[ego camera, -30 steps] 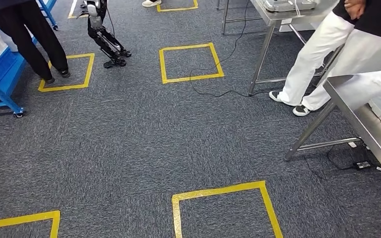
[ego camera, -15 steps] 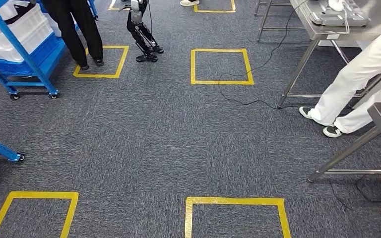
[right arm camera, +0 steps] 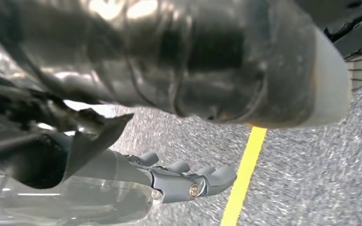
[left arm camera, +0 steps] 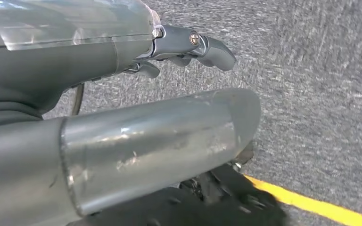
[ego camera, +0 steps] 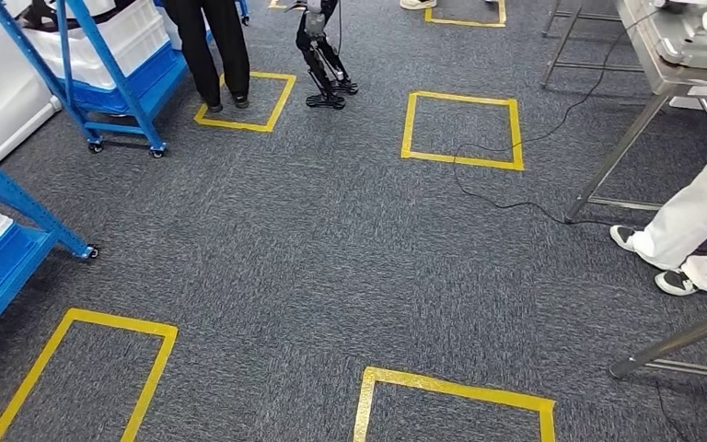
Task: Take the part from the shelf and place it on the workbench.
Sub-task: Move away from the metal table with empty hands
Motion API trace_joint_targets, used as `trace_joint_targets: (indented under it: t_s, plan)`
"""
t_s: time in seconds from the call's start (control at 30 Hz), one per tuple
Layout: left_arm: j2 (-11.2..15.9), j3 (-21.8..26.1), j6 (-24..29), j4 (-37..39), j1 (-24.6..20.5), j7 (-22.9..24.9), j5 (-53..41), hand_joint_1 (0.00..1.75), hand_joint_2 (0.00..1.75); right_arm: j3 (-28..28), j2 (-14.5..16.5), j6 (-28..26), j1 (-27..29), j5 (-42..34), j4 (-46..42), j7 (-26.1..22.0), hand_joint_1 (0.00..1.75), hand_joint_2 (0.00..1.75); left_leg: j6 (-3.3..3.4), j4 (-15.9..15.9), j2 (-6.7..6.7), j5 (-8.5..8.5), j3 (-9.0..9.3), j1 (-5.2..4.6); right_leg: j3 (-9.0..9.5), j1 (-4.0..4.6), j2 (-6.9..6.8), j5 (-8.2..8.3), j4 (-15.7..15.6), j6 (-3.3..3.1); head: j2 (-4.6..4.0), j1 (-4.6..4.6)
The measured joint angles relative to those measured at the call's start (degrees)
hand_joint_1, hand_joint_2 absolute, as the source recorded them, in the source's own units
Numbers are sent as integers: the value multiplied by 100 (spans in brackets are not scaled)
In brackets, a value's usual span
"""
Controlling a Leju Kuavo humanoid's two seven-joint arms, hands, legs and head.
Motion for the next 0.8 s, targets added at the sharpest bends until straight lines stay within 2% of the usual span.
trace_joint_targets:
  t_s: [0.03,0.07,0.13,0.17,0.23,0.27,0.3,0.33,0.37,0.4,0.43,0.47,0.5,0.53,0.6,0.67,0.7,0.73,0.8]
  plan:
    - [7,1,0,0,-7,-2,1,0,0,11,0,2,1,0,-1,7,0,0,31,-287,83,90,144,-22,22,6,-51,-19,2,28,0,0]
    - [13,2,-1,1,-12,-4,1,0,0,21,0,2,-2,0,-2,11,0,0,60,-436,132,118,213,-46,38,8,-97,-35,3,59,0,0]
    - [22,8,-2,2,-2,-4,0,0,0,37,0,-1,-22,0,-5,15,0,0,111,-486,55,115,207,-77,71,0,-180,-48,-10,119,0,0]
    - [25,15,-3,3,11,-3,-1,0,0,50,-1,-2,-33,0,-9,18,0,0,140,-521,0,137,229,-67,90,-12,-154,-66,3,153,0,0]
    - [28,31,-6,11,14,-3,-1,0,0,71,-2,-7,-31,0,-14,19,0,0,213,-602,-108,192,278,-33,5,-30,118,-255,255,203,0,1]
    - [28,37,-8,15,6,-4,-1,0,0,79,-2,-8,-22,0,-16,19,0,0,240,-623,-162,212,295,-18,-133,-44,301,-432,553,216,0,1]
    - [30,41,-10,18,-6,-4,-1,0,0,81,-2,-10,-12,1,-16,20,0,0,260,-627,-219,216,289,-18,-326,-50,427,-627,930,219,0,1]
    - [32,45,-13,19,-15,-5,-1,0,0,83,-2,-9,-4,2,-15,20,0,0,268,-622,-286,215,283,-22,-524,-56,478,-771,1302,224,0,1]
    - [33,50,-17,20,-18,-4,-1,0,0,84,-2,-8,2,5,-15,21,0,0,269,-616,-363,213,285,-25,-666,-61,494,-813,1545,230,0,1]
    - [34,57,-21,22,-17,-3,-2,0,0,84,-2,-4,7,8,-15,22,0,0,266,-607,-446,207,291,-26,-714,-65,501,-728,1579,233,0,1]
    - [34,66,-23,24,-15,-1,-4,0,0,84,-2,-1,10,10,-16,21,0,0,256,-592,-534,198,301,-24,-657,-70,521,-534,1389,233,0,1]
    - [34,74,-26,26,-14,1,-10,0,0,84,-3,2,13,11,-16,21,0,0,240,-571,-618,183,311,-20,-512,-79,575,-281,1023,229,0,2]
    - [33,81,-27,28,-14,3,-17,0,0,84,-3,3,16,12,-16,22,0,0,217,-547,-692,163,308,-20,-354,-88,699,-92,643,223,0,2]
    - [32,86,-29,31,-18,4,-23,0,0,85,-3,4,19,14,-17,20,0,0,186,-516,-765,142,295,-22,-231,-94,807,27,347,215,0,1]
    - [30,92,-32,33,-18,8,-31,0,0,87,-3,8,21,16,-24,18,0,0,115,-482,-876,124,249,-18,-144,-82,916,50,128,188,0,1]
    - [35,98,-34,36,-2,17,-35,0,0,97,-2,17,21,17,-44,18,0,0,42,-473,-950,123,220,8,-131,-69,795,71,93,124,0,1]
    - [39,101,-34,37,9,23,-37,0,0,102,-3,23,24,17,-55,19,0,0,11,-418,-874,83,193,14,-117,-70,732,82,65,81,0,1]
    - [44,103,-36,38,11,29,-38,0,0,108,-2,28,30,17,-62,19,0,0,-14,-271,-734,-13,123,15,-104,-78,660,95,37,41,0,1]
    - [48,104,-39,39,-6,37,-37,0,0,111,-3,38,48,19,-67,21,0,0,-59,367,-387,-360,-197,18,-92,-68,499,94,9,-14,0,-1]
